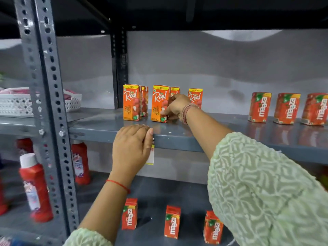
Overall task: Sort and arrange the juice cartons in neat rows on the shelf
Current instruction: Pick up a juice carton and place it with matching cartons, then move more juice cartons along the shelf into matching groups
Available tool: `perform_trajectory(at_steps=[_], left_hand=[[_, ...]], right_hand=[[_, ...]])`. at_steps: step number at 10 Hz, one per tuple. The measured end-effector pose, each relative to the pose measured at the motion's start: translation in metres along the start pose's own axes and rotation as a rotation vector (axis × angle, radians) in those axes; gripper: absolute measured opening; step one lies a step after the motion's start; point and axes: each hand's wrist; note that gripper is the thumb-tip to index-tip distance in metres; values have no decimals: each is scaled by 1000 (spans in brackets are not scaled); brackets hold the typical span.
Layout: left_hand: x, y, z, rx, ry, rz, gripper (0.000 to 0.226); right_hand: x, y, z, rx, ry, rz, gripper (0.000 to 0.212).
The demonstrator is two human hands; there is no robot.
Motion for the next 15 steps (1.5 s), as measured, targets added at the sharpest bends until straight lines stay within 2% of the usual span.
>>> perform_trajectory(at_steps=[1, 3, 6, 7, 8, 9, 10, 12, 14, 15], left_hand=[[0, -1, 1, 9, -19, -2, 38], [0, -1, 4, 19, -45, 9, 38], [0, -1, 4, 13, -39, 31, 38], [1, 0, 2, 3, -20, 36, 38], [1, 2, 0, 8, -27, 48, 39], [0, 4, 9, -6, -59, 75, 39], [-2, 12, 48, -51, -35, 93, 39], [-14, 35, 188, 27, 55, 90, 38], [-28, 51, 340, 150, 166, 114, 41], [-35, 56, 396, 169, 169, 116, 43]], right_hand=[[-1, 8, -1, 25, -8, -20, 70], [2, 11, -1, 48, -17, -63, 49], [0, 13, 3, 114, -16, -67, 52], [1, 12, 3, 83, 22, -61, 61], [14, -1, 2, 103, -24, 12, 61], [48, -31, 16, 62, -265, 199, 46], [90, -78, 42, 68, -551, 429, 24], [141, -199, 99, 172, -757, 734, 13], [169, -334, 140, 406, -754, 898, 11], [177, -404, 156, 500, -681, 985, 13]])
Point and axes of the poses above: each hand's wrist, its own x-axis away from the middle knuckle, its own y-axis out of the palm, z = x × y, and after that the axes turned 7 degrees about -x, right-handed
